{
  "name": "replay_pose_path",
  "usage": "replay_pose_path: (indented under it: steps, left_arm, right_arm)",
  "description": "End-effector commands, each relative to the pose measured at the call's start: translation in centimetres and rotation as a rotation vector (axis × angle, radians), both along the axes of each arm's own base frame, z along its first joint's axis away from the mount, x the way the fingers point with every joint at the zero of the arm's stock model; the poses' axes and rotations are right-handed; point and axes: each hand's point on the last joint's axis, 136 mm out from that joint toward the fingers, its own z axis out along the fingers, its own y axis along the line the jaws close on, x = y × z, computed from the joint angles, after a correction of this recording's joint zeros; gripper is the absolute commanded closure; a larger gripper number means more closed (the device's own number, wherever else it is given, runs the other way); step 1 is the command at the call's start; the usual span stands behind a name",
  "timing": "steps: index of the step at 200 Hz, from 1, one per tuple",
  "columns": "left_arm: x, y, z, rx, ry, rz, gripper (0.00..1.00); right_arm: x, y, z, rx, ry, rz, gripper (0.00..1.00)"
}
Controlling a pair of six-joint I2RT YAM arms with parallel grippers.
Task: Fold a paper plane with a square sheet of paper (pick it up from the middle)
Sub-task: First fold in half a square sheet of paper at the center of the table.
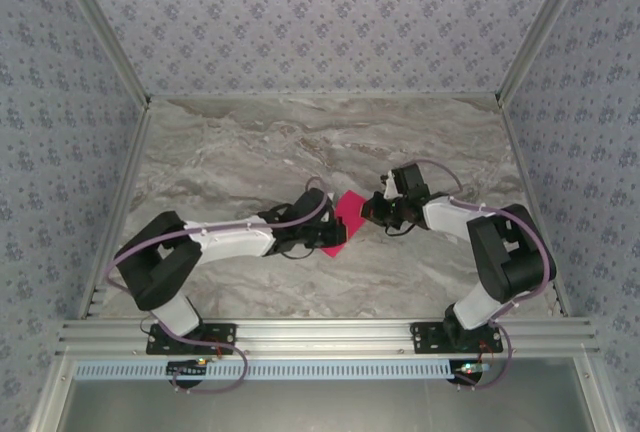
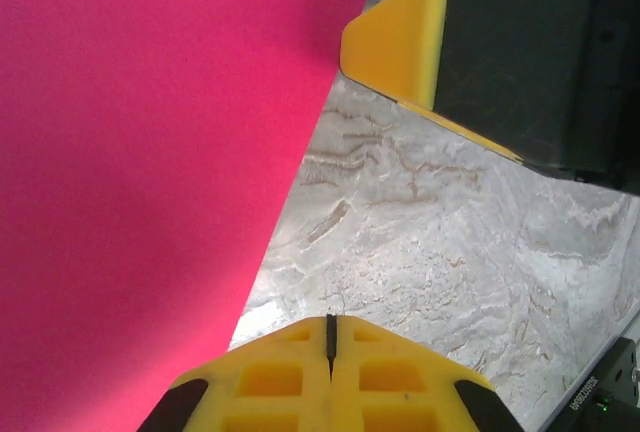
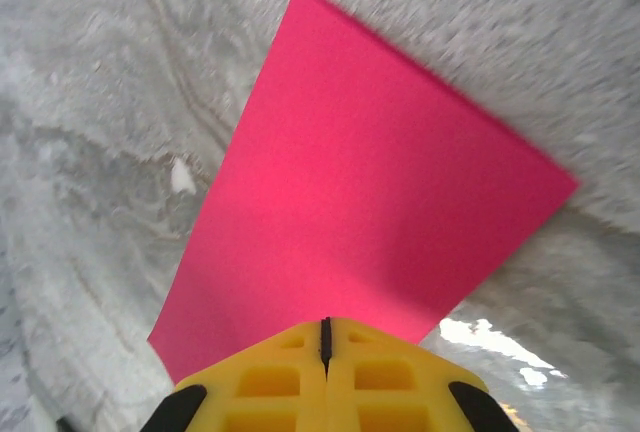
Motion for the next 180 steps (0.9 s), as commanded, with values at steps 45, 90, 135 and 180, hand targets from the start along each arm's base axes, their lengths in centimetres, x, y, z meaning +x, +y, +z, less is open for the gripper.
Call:
replay_pose_path:
  steps: [45, 90, 135, 180]
  left_arm:
    - [1.0, -1.0, -2.7, 0.016, 0.027, 0.075, 1.0]
    - [1.5, -1.2, -2.5, 0.012, 0.013, 0.089, 1.0]
    - [1.8, -1.4, -3.1, 0.03, 0.016, 0.097, 1.0]
    - [1.4, -1.0, -4.6, 0.058, 0.048, 0.103, 1.0]
  right_arm:
    - [-1.7, 2.3, -0.4, 0.08, -0.003, 0.132, 1.0]
    - [-2.2, 2.8, -1.7, 0.058, 0.015, 0.174, 1.0]
    - [-2.3, 2.7, -2.1, 0.043, 0.022, 0.177, 1.0]
    - [-2.4, 2.7, -2.4, 0.028, 0.027, 0.186, 1.0]
